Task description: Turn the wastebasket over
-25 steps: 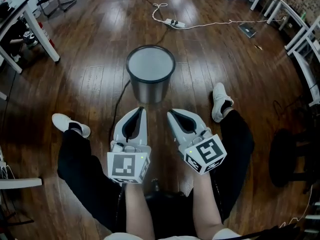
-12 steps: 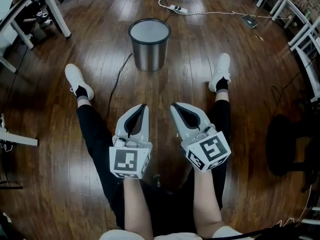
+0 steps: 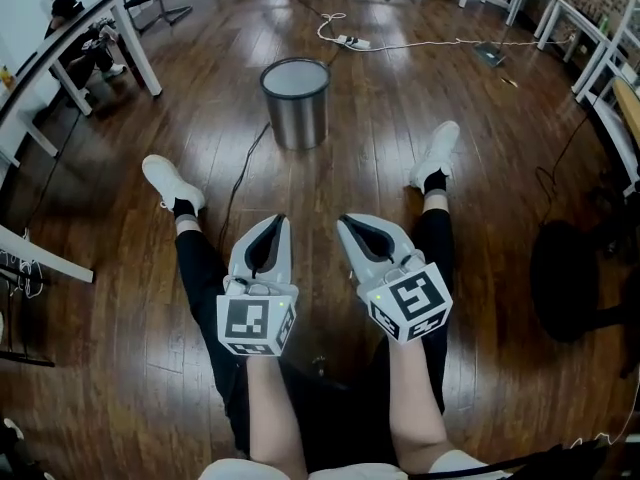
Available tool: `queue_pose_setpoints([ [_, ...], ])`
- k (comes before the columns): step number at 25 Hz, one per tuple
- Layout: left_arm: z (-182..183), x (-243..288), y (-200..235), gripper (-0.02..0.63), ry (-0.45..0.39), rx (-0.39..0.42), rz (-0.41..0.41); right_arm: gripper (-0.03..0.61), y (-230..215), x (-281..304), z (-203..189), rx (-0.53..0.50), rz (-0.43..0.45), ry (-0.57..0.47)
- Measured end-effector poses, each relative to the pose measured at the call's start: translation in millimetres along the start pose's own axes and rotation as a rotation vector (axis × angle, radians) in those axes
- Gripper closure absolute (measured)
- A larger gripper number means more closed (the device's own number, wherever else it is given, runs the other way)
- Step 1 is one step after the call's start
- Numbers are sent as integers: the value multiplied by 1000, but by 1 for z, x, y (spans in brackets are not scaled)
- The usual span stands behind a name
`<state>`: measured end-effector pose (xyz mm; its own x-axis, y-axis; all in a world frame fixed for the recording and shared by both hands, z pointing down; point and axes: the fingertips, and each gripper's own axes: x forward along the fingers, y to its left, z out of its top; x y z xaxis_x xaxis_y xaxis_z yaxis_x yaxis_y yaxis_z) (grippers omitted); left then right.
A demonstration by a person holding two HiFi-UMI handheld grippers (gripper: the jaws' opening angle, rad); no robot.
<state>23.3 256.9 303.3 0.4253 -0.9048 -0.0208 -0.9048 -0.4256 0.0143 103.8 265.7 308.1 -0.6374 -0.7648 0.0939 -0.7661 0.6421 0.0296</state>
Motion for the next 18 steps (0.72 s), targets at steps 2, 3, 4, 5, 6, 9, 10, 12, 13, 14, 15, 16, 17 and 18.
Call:
queue_pose_setpoints([
  [2,7,-3,-2,597,-6,3,3,586,-4,-7,5,7,-15,-6],
  [3,10,-4,-5,597,-8,6,2,586,-7,-12,7,11,-22,-9],
  [4,13,-5,-8,597,-10,11,1,586,-9,-17,9,14,-26,-11],
  [5,16,-5,-12,597,-13,17,-1,586,-12,-21,10,18,-27,-10],
  [6,19,-5,-14,597,-15,22,-3,586,-14,-23,9,25,-26,-5],
  [9,21,-1,-15,597,-14,27,-8,586,-18,-22,6,45,-24,18],
  [10,20,0,-14,597,-10,26,-10,586,-18,-20,5,48,-24,24],
  [12,17,1,-14,597,4,25,-14,586,-17,-18,4,49,-22,33],
  [13,15,2,-14,597,11,24,-16,586,-17,-18,4,50,-21,35],
  [14,13,4,-14,597,16,23,-18,586,-18,-17,3,52,-20,37],
  [15,11,5,-14,597,20,22,-20,586,-18,-15,2,55,-19,37],
  [16,10,7,-13,597,22,21,-21,586,-18,-14,1,61,-16,38],
  [17,8,8,-13,597,23,20,-21,586,-19,-13,-2,69,-13,40],
  [18,6,9,-12,597,24,19,-21,586,-19,-11,-5,76,-10,43],
])
